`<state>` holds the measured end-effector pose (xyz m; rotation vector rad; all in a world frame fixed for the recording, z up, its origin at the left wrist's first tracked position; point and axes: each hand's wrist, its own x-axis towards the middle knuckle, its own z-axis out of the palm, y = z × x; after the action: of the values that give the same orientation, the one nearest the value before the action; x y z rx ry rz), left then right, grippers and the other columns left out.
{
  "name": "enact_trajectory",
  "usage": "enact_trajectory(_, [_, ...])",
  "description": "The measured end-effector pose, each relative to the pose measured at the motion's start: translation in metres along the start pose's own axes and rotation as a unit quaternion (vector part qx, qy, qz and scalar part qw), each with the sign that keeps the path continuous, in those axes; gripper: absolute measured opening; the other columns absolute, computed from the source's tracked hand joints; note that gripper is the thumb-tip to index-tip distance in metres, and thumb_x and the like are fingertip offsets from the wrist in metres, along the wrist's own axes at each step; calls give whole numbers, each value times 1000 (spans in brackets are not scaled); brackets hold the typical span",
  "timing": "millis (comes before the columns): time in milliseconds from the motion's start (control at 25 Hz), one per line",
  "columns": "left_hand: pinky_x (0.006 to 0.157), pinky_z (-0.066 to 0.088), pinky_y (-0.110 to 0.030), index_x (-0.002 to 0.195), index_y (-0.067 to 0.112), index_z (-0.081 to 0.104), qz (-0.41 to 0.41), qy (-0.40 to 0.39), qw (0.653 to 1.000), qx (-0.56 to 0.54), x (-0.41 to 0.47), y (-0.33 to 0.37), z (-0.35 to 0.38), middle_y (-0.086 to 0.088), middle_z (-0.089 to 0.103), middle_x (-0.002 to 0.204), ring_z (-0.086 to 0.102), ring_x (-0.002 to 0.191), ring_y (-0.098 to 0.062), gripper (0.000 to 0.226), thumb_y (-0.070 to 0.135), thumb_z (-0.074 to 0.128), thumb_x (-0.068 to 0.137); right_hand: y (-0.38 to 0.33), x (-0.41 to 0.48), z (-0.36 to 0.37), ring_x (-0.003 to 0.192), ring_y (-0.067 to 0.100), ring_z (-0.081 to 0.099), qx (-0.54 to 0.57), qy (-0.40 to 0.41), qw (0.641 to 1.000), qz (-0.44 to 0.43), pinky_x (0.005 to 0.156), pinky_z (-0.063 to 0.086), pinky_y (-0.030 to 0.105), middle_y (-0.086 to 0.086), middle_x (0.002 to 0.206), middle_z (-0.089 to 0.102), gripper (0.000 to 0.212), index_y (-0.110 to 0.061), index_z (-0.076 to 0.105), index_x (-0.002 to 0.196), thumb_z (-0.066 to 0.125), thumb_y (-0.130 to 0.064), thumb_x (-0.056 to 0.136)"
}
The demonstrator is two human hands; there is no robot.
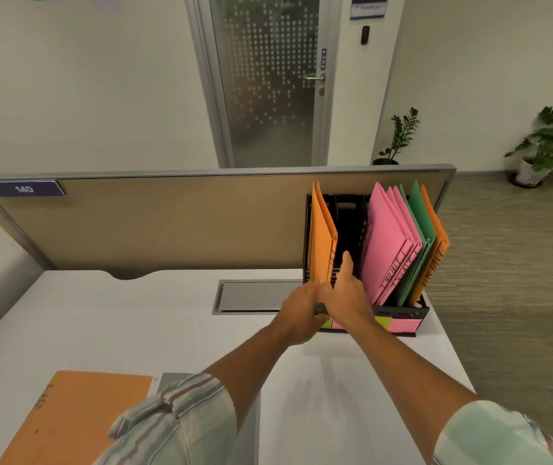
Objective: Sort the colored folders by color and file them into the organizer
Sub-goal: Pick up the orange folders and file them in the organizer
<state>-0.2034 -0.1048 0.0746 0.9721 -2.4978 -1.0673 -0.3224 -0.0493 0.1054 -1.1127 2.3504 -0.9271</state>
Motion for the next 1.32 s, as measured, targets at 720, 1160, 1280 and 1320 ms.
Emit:
enact_trajectory(720, [132, 3, -50, 170, 20, 4, -85, -47, 965, 245, -216, -207, -74, -11, 1, 178, -4, 165, -34, 82, 46, 51, 108, -45, -182, 221, 157, 27, 21, -209, -72, 970, -104, 127, 24, 42, 11, 172, 15, 80, -14, 9, 165, 53, -42, 103])
enact_trajectory(1160, [132, 10, -53, 170, 20, 7, -214, -53, 945, 241, -350, -328, -138, -11, 5, 178, 0, 164, -35, 78, 52, 44, 109, -114, -271, 367, 158, 29, 17, -218, -230, 926, -207, 127, 16, 38, 14, 171, 15, 75, -7, 14, 163, 47, -41, 105])
enact_trajectory(1280, [131, 11, -54, 169, 19, 9, -268, -42, 935, 228, -376, -358, -158, -13, 7, 177, 2, 164, -36, 79, 53, 45, 108, -128, -287, 390, 147, 31, 36, -233, -270, 901, -247, 123, 26, 40, 16, 163, 33, 67, -5, 25, 159, 47, -31, 101])
enact_trajectory(1320, [131, 12, -54, 169, 19, 10, -283, -40, 931, 229, -383, -366, -164, -14, 7, 177, 2, 164, -37, 79, 53, 46, 108, -132, -291, 396, 142, 32, 40, -238, -286, 894, -250, 121, 30, 41, 16, 160, 37, 65, -5, 28, 158, 47, -28, 100])
